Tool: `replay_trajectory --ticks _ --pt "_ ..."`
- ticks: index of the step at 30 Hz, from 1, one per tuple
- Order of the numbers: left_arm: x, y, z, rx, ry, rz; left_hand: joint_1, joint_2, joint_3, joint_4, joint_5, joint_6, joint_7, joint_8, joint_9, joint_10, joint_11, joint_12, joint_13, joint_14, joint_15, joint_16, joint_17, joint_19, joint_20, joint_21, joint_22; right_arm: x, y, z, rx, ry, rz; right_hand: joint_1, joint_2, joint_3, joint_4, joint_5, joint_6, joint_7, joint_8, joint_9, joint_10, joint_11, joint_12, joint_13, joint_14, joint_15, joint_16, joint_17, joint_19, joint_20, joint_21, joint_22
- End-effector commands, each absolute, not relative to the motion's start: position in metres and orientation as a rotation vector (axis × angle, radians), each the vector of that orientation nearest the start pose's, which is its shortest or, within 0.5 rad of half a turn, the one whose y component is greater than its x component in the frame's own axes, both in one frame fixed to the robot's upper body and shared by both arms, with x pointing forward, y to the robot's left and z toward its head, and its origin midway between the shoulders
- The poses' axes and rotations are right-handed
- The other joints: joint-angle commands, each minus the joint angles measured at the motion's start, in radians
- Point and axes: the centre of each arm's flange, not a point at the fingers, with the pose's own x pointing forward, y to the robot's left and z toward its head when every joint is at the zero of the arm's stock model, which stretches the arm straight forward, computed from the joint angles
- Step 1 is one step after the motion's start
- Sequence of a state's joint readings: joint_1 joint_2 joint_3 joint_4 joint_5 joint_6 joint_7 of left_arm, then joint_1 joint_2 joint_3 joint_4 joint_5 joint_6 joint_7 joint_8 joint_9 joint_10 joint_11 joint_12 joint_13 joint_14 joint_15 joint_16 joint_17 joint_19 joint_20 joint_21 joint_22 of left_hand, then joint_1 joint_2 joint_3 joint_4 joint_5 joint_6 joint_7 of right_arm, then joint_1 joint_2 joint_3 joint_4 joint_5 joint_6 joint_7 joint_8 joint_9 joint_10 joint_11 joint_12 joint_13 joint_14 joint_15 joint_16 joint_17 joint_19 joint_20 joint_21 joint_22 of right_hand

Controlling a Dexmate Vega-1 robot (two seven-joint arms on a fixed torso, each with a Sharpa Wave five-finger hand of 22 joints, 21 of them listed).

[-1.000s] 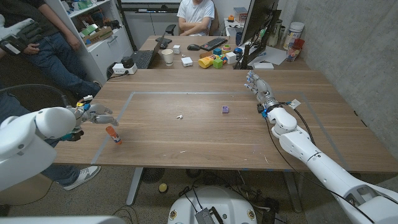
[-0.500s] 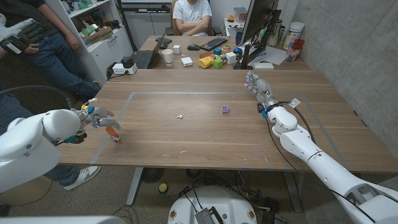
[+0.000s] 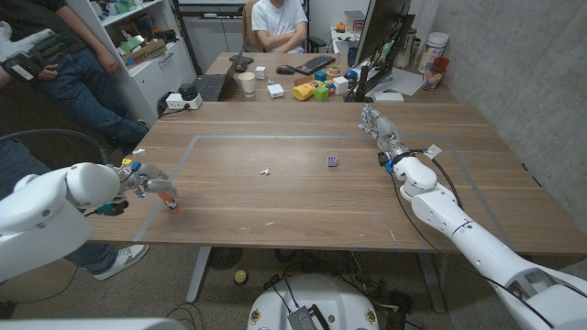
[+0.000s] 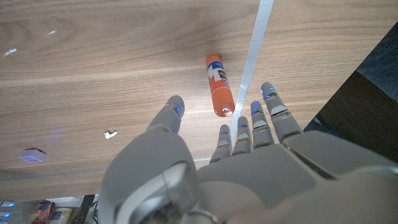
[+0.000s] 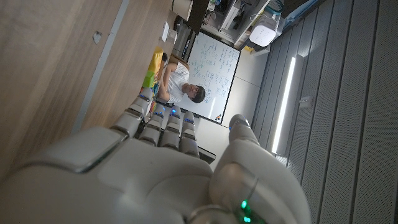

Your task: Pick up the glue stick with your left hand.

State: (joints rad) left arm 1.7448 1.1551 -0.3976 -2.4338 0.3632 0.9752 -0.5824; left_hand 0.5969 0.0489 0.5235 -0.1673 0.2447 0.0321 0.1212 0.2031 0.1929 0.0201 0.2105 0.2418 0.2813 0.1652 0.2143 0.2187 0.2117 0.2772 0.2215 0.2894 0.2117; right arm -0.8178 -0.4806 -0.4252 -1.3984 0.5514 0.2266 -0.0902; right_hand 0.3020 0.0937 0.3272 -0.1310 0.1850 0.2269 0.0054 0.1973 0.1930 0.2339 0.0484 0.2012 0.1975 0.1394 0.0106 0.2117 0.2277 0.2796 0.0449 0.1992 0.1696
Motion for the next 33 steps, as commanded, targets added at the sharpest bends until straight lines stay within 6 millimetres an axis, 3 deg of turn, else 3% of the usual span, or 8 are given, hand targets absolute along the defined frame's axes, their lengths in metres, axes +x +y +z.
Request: replay_trajectory --ticks 1,33 --pt "0.416 0.41 -0.025 1.284 0.283 0.095 0.012 -0.006 -0.005 0.003 0.003 0.007 0.027 0.005 0.004 -0.007 0.005 0.004 0.002 -0.001 0.006 0.003 0.005 0.01 0.001 0.004 0.001 0.648 -0.24 -0.008 -0.016 -0.603 0.2 0.004 0.001 -0.003 -0.004 0.005 0.001 -0.002 0.005 0.002 0.005 -0.002 0.001 0.002 0.005 -0.003 0.007 0.001 0.0 0.006 -0.005 0.002" --pt "0.428 0.41 -0.034 1.294 0.268 0.126 0.042 0.017 -0.01 0.001 0.01 0.058 0.028 0.024 0.006 0.043 0.003 0.029 0.011 0.019 0.004 0.009 0.009 0.052 0.001 0.007 -0.007 0.64 -0.252 -0.024 -0.031 -0.564 0.181 0.004 -0.001 -0.005 -0.005 0.005 0.003 -0.003 0.005 0.002 0.004 -0.003 0.001 0.002 0.006 -0.003 0.008 0.0 -0.001 0.009 -0.006 0.002"
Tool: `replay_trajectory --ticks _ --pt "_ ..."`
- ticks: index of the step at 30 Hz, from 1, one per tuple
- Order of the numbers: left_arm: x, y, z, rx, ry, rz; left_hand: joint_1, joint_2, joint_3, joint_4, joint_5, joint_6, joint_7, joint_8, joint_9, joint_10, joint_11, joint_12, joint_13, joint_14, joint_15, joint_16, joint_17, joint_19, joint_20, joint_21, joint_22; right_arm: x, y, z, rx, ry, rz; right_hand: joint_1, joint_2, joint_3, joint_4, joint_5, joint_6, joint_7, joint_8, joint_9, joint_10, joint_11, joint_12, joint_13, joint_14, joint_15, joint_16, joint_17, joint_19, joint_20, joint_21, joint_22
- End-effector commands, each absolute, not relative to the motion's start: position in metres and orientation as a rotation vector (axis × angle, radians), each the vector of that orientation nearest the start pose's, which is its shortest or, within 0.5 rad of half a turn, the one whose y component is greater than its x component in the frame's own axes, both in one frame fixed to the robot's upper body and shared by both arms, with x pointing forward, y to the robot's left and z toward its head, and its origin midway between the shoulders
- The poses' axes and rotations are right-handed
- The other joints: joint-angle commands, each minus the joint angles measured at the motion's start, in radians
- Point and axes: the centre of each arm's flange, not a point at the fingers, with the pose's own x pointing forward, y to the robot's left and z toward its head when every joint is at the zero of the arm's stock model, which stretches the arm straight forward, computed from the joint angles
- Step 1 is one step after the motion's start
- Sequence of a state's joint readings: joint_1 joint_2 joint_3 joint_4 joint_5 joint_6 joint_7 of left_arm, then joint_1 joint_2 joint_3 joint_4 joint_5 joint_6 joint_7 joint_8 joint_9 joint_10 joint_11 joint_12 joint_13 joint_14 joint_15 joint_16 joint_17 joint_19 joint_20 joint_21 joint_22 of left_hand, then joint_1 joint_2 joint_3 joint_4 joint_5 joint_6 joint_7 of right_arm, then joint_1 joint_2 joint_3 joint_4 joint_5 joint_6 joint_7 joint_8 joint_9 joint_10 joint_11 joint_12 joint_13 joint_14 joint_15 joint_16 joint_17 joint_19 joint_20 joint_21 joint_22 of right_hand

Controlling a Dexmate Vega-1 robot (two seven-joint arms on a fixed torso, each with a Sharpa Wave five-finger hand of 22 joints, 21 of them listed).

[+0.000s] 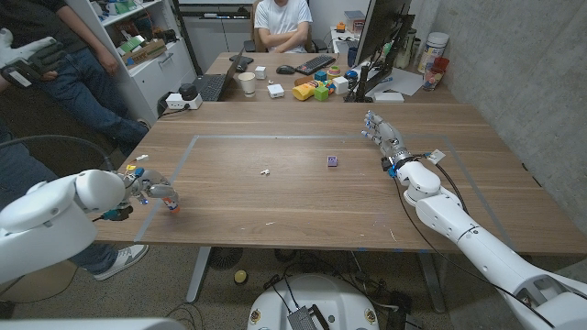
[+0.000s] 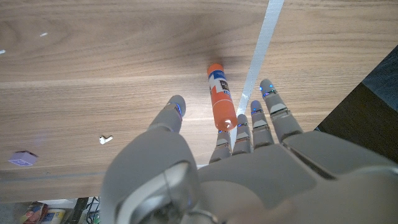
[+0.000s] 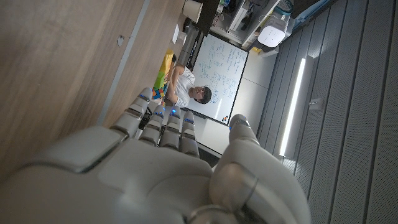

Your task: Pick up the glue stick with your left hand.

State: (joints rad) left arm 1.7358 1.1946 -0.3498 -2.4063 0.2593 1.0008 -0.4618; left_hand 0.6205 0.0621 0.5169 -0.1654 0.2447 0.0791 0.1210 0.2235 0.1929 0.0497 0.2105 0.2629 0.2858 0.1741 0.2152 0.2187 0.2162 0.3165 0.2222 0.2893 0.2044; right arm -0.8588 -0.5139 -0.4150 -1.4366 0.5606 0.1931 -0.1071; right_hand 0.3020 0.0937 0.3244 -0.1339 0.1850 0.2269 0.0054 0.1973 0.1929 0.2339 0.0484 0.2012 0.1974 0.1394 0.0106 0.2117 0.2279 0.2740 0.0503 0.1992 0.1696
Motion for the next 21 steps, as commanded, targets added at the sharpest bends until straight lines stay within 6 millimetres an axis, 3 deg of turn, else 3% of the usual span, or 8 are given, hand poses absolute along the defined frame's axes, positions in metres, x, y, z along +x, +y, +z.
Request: replay_trajectory --ticks 1,17,21 --pt "0.43 0.41 -0.035 1.29 0.27 0.131 0.019 0.005 -0.003 -0.001 0.01 0.012 0.028 0.004 0.006 0.014 0.003 0.009 0.006 0.011 0.003 0.009 0.005 0.013 0.0 0.007 0.0 0.64 -0.252 -0.024 -0.033 -0.565 0.182 0.004 -0.001 -0.003 -0.002 0.005 0.003 -0.003 0.005 0.002 0.004 -0.003 0.001 0.002 0.006 -0.003 0.008 0.0 0.005 0.003 -0.006 0.002" --pt "0.438 0.413 -0.042 1.326 0.272 0.208 0.032 0.012 -0.004 -0.003 0.014 0.03 0.02 0.01 0.007 0.031 0.002 0.017 0.009 0.026 0.003 0.014 0.006 0.025 0.001 0.007 -0.002 0.641 -0.253 -0.022 -0.051 -0.552 0.184 0.005 -0.004 -0.004 -0.003 0.005 0.004 -0.004 0.005 0.002 0.003 -0.006 0.001 0.002 0.006 -0.003 0.007 -0.001 0.004 0.006 -0.006 0.003" --pt "0.441 0.41 -0.045 1.339 0.256 0.251 0.08 0.045 0.009 -0.011 0.027 0.063 0.019 0.02 0.009 0.065 -0.006 0.034 0.017 0.063 -0.004 0.028 0.011 0.049 0.0 0.009 -0.002 0.642 -0.253 -0.021 -0.05 -0.557 0.184 0.004 -0.004 -0.005 -0.003 0.005 0.003 -0.003 0.005 0.002 0.003 -0.005 0.0 0.002 0.004 -0.003 0.007 -0.002 0.005 0.007 -0.006 0.003"
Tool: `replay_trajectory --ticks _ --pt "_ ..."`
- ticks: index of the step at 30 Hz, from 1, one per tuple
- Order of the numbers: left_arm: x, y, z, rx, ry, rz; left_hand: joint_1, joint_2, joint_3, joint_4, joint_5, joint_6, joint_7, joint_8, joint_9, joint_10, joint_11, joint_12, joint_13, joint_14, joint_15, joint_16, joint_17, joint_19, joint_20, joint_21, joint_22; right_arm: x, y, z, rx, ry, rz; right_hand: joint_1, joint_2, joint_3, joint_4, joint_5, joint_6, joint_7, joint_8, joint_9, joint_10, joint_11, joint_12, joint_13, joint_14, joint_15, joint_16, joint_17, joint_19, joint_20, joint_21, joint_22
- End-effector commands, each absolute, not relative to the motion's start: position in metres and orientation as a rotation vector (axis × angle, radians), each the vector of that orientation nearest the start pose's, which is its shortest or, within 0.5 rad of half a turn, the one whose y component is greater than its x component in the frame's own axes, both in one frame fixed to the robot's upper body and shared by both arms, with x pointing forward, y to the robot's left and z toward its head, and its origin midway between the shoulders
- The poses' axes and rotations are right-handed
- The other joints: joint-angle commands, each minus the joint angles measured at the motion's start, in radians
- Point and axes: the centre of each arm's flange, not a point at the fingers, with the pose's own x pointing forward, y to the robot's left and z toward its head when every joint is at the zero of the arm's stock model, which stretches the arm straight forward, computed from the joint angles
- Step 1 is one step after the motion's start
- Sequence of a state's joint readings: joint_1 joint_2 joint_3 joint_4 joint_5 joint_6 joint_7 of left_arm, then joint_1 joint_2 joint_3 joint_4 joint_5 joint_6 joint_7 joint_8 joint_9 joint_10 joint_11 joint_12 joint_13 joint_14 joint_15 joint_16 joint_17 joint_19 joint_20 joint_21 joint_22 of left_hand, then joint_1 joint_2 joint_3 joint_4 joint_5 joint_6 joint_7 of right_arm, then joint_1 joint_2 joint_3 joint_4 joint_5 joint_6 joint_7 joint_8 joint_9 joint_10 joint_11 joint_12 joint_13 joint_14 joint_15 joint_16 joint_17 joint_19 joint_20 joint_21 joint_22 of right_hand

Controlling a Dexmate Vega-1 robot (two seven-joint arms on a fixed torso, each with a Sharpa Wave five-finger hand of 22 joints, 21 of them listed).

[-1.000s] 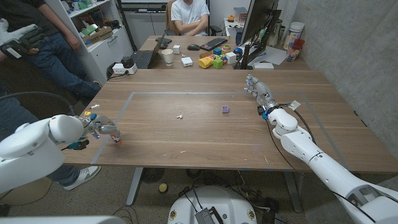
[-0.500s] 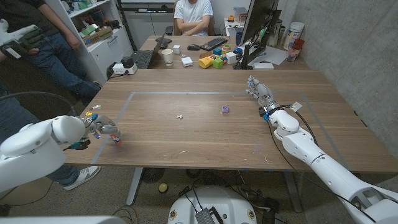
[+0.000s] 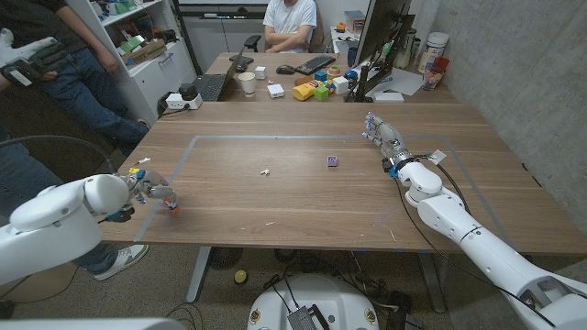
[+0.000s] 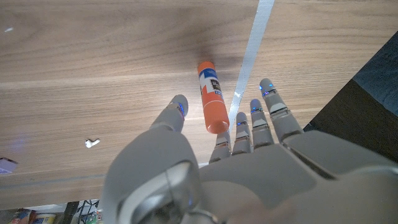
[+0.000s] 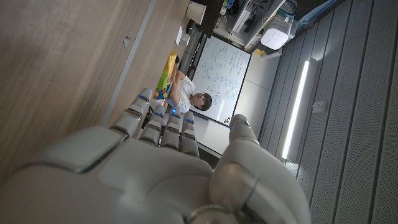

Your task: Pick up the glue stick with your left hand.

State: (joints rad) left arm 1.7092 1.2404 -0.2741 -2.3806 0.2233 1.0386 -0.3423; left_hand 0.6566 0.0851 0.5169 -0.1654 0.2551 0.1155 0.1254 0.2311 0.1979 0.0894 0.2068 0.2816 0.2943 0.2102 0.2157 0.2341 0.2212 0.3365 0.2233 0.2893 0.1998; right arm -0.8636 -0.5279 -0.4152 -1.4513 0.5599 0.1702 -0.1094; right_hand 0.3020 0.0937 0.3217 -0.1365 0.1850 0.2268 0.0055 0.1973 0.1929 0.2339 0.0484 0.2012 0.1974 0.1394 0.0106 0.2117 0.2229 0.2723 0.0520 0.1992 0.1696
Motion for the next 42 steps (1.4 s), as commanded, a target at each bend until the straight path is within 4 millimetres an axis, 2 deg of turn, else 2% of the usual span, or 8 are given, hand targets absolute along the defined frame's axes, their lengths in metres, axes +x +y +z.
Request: replay_trajectory --ticks 1,4,9,11,13,17,24,42 --pt "0.441 0.409 -0.046 1.34 0.247 0.264 0.068 0.033 0.015 -0.014 0.023 0.041 0.013 0.016 0.005 0.041 -0.014 0.024 0.012 0.043 -0.005 0.019 0.009 0.044 -0.001 0.013 0.004 0.642 -0.252 -0.021 -0.049 -0.559 0.185 0.004 -0.004 -0.002 -0.001 0.005 0.004 -0.004 0.005 0.002 0.003 -0.005 0.0 0.002 0.005 -0.003 0.007 0.003 0.007 0.005 -0.006 0.003" --pt "0.441 0.405 -0.05 1.352 0.207 0.322 0.184 0.057 0.044 -0.025 0.047 0.111 0.005 0.04 0.013 0.087 -0.026 0.051 0.028 0.104 -0.013 0.047 0.019 0.106 -0.001 0.035 0.009 0.642 -0.252 -0.02 -0.05 -0.567 0.19 0.004 -0.004 -0.003 -0.001 0.005 0.004 -0.004 0.005 0.002 0.004 -0.004 0.001 0.003 0.005 -0.004 0.007 0.003 0.007 0.006 -0.006 0.003" --pt "0.435 0.4 -0.055 1.364 0.066 0.465 0.465 0.031 0.059 -0.03 0.07 0.357 -0.041 0.132 0.047 0.267 -0.127 0.143 0.079 0.316 -0.088 0.172 0.064 0.302 -0.008 0.144 0.026 0.642 -0.251 -0.017 -0.046 -0.588 0.201 0.003 -0.006 -0.004 -0.001 0.005 0.005 -0.005 0.005 0.002 0.004 -0.004 0.001 0.003 0.005 -0.005 0.007 0.003 0.007 0.008 -0.006 0.003" --pt "0.432 0.398 -0.057 1.358 0.015 0.52 0.578 0.02 0.056 -0.038 0.075 0.478 -0.023 0.188 0.074 0.37 -0.171 0.19 0.108 0.408 -0.145 0.236 0.1 0.383 -0.022 0.206 0.031 0.642 -0.251 -0.016 -0.047 -0.594 0.205 0.003 -0.008 -0.005 -0.001 0.005 0.005 -0.005 0.005 0.002 0.004 -0.006 0.001 0.003 0.005 -0.006 0.007 0.003 0.007 0.009 -0.006 0.003" --pt "0.43 0.397 -0.058 1.354 -0.02 0.545 0.64 0.022 0.056 -0.03 0.081 0.6 -0.018 0.256 0.104 0.48 -0.231 0.235 0.133 0.505 -0.196 0.284 0.125 0.45 -0.075 0.265 0.035 0.642 -0.25 -0.015 -0.047 -0.599 0.212 0.003 -0.01 -0.005 -0.002 0.005 0.005 -0.005 0.006 0.002 0.004 -0.007 0.001 0.003 0.006 -0.006 0.007 0.003 0.007 0.009 -0.006 0.002" --pt "0.427 0.396 -0.061 1.332 -0.055 0.58 0.734 -0.004 0.038 -0.026 0.091 0.698 -0.041 0.354 0.176 0.63 -0.262 0.297 0.198 0.671 -0.288 0.358 0.176 0.549 -0.178 0.386 0.047 0.643 -0.249 -0.014 -0.047 -0.604 0.219 0.002 -0.014 -0.007 -0.002 0.005 0.006 -0.005 0.005 0.002 0.004 -0.009 0.001 0.003 0.005 -0.007 0.007 0.002 0.008 0.01 -0.006 0.002" --pt "0.424 0.394 -0.063 1.317 -0.071 0.589 0.775 -0.046 0.019 -0.018 0.118 0.741 -0.04 0.404 0.209 0.714 -0.261 0.335 0.28 0.837 -0.363 0.404 0.198 0.65 -0.267 0.517 0.048 0.643 -0.25 -0.015 -0.046 -0.598 0.223 0.0 -0.019 -0.009 -0.003 0.005 0.005 -0.006 0.005 0.002 0.003 -0.009 0.0 0.003 0.005 -0.007 0.006 0.001 0.007 0.011 -0.006 0.002" --pt "0.422 0.387 -0.057 1.306 -0.05 0.571 0.763 -0.06 0.021 -0.01 0.147 0.754 -0.049 0.406 0.192 0.73 -0.26 0.335 0.327 0.852 -0.346 0.394 0.21 0.636 -0.253 0.558 0.025 0.643 -0.253 -0.017 -0.044 -0.593 0.222 -0.003 -0.023 -0.012 -0.002 0.008 0.006 -0.006 0.005 0.002 0.003 -0.004 0.0 0.003 0.005 -0.006 0.006 0.0 0.005 0.011 -0.007 0.003"
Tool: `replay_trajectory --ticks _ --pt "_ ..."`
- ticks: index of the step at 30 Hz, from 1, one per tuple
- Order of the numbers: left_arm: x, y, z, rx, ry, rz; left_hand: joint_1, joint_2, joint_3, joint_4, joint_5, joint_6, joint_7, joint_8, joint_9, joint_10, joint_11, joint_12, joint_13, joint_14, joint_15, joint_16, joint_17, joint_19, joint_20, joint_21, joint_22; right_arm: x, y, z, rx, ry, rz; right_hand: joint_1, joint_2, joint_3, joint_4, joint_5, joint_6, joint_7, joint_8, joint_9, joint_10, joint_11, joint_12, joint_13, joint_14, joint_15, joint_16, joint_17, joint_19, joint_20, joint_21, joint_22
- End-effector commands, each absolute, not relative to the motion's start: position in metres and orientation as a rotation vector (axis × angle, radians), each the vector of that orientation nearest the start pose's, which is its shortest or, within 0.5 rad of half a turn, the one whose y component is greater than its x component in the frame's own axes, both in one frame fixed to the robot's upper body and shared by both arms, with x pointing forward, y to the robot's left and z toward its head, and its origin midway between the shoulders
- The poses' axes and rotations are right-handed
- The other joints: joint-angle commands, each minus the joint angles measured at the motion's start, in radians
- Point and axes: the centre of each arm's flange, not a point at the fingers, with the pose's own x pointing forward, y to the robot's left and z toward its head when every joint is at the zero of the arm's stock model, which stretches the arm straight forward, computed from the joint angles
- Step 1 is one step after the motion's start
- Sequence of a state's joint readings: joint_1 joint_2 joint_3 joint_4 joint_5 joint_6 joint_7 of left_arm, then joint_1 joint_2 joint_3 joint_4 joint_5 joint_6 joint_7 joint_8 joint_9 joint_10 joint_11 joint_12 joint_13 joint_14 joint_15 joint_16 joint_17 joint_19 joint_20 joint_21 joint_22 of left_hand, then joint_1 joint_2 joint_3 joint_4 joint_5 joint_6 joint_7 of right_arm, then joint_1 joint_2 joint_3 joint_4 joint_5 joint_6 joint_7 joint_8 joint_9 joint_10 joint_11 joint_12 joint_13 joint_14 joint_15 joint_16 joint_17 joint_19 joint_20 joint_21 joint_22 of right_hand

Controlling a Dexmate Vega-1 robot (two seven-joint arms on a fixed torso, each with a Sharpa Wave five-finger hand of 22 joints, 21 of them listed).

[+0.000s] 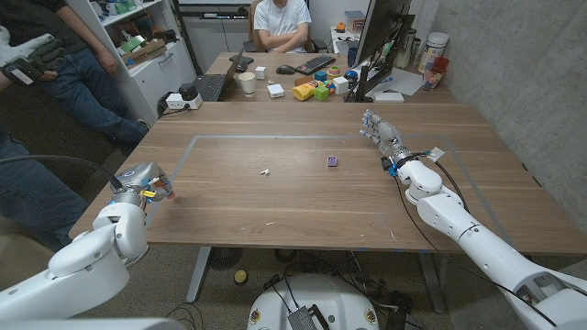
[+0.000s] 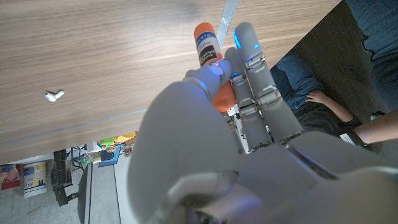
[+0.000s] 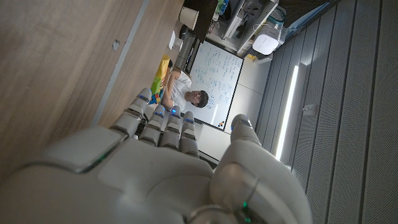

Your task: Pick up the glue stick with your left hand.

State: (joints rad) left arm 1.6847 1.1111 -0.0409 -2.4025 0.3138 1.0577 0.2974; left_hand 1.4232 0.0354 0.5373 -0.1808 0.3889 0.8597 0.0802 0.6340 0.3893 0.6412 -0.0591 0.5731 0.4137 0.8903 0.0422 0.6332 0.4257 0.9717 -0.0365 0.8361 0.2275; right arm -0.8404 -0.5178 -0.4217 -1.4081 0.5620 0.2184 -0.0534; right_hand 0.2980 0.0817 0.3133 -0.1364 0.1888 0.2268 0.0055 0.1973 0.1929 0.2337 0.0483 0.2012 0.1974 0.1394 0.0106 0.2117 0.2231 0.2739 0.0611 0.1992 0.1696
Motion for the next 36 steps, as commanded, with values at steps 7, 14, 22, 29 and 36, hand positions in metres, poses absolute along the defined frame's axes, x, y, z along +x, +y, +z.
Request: replay_trajectory --ticks 7,14,22,29,36 --pt "0.42 0.386 -0.054 1.299 -0.047 0.563 -0.008 -0.012 0.003 0.006 0.021 0.01 -0.007 0.003 -0.004 0.179 0.004 0.041 0.219 0.175 -0.17 -0.009 0.008 -0.004 0.009 0.021 -0.009 0.643 -0.253 -0.016 -0.044 -0.595 0.224 0.001 -0.011 -0.004 -0.002 0.005 0.006 -0.005 0.005 0.002 0.003 -0.002 0.001 0.003 0.005 -0.006 0.006 0.0 0.003 0.001 -0.007 0.003" --pt "0.417 0.384 -0.051 1.294 -0.057 0.562 -0.014 -0.013 0.006 0.007 0.03 0.009 -0.006 0.004 -0.004 0.181 -0.002 0.038 0.231 0.175 -0.169 -0.014 0.012 -0.007 0.009 0.032 -0.016 0.643 -0.252 -0.015 -0.045 -0.597 0.226 0.0 -0.011 -0.005 -0.002 0.005 0.006 -0.005 0.005 0.002 0.004 -0.003 0.001 0.003 0.005 -0.006 0.006 0.0 0.002 0.001 -0.007 0.003" --pt "0.415 0.383 -0.045 1.292 -0.062 0.554 -0.018 -0.015 0.008 0.006 0.039 0.005 -0.01 0.005 -0.004 0.184 0.0 0.03 0.237 0.178 -0.166 -0.018 0.016 -0.012 0.014 0.045 -0.022 0.643 -0.253 -0.014 -0.042 -0.6 0.223 0.001 -0.01 -0.005 -0.002 0.006 0.007 -0.004 0.005 0.002 0.004 -0.002 0.001 0.003 0.005 -0.006 0.006 0.0 0.002 0.001 -0.007 0.003" --pt "0.414 0.382 -0.039 1.297 -0.066 0.545 -0.022 -0.015 0.01 0.006 0.046 0.003 -0.01 0.006 -0.003 0.186 -0.003 0.025 0.245 0.177 -0.165 -0.021 0.021 -0.017 0.015 0.055 -0.026 0.642 -0.253 -0.013 -0.038 -0.604 0.221 0.002 -0.009 -0.005 -0.002 0.006 0.007 -0.004 0.005 0.002 0.004 -0.002 0.001 0.003 0.005 -0.006 0.007 0.0 0.002 0.001 -0.007 0.003" --pt "0.412 0.382 -0.032 1.305 -0.074 0.554 -0.025 -0.016 0.012 0.006 0.053 0.001 -0.013 0.008 -0.001 0.189 -0.001 0.02 0.25 0.179 -0.165 -0.024 0.025 -0.021 0.015 0.065 -0.03 0.644 -0.253 -0.013 -0.031 -0.602 0.222 0.001 -0.008 -0.006 -0.001 0.006 0.007 -0.004 0.005 0.002 0.004 -0.001 0.001 0.003 0.005 -0.007 0.007 0.0 0.002 0.0 -0.007 0.003"
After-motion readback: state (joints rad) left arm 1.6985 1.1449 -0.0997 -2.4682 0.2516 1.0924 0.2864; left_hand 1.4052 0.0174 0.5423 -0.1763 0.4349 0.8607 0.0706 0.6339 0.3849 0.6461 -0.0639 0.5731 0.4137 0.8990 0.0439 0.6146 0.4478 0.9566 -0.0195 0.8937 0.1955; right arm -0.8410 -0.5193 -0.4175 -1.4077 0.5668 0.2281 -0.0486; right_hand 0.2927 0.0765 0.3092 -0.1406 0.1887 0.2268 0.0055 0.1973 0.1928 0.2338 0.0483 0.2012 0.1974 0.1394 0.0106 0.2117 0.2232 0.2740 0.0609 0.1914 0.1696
